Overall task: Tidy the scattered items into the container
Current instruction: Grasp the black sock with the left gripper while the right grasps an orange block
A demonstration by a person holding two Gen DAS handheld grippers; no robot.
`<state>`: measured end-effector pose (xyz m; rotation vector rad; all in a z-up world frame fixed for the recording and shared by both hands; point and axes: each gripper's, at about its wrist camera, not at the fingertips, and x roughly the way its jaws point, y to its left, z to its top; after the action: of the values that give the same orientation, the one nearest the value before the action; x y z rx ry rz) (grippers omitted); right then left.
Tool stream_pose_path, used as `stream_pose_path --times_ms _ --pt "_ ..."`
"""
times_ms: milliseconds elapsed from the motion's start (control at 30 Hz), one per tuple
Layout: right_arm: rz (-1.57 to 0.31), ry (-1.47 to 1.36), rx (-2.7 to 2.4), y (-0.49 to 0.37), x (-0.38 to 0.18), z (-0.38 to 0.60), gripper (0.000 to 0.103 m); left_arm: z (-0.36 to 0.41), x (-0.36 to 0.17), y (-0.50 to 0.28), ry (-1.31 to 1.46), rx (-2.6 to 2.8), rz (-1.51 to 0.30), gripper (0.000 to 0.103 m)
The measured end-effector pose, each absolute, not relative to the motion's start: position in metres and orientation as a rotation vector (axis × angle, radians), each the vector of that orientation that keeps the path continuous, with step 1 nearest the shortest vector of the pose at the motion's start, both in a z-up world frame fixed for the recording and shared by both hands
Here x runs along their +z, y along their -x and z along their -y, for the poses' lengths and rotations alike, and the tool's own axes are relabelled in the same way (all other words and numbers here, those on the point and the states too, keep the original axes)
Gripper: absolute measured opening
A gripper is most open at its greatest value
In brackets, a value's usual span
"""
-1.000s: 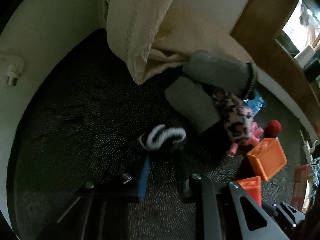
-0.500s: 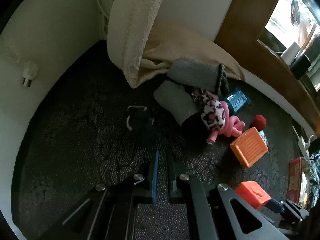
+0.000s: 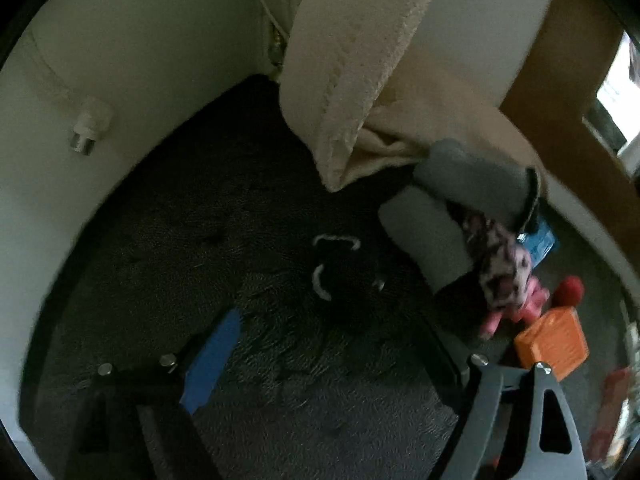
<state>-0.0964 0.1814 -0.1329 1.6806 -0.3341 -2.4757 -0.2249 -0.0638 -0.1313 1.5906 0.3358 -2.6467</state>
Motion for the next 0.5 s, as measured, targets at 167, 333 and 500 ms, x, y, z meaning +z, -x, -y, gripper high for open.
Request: stream_pose_path --times_ms 167,333,500 --pt "0.324 -1.680 -2.484 0.103 -0.133 -0.179 0.054 0.060 -0.149 0.252 -1.643 -2.627 -0.307 0.088" --pt "0.296 -1.681 -2.489 0.104 -0.133 -0.176 0.054 0.055 -0.162 0.267 -1.707 -2.648 -0.322 0.060" --pt "0.292 -1.677 -2.498 0.100 -0.131 -0.177 0.053 0.040 -0.155 0.262 -1.725 -2.697 -0.264 0.044"
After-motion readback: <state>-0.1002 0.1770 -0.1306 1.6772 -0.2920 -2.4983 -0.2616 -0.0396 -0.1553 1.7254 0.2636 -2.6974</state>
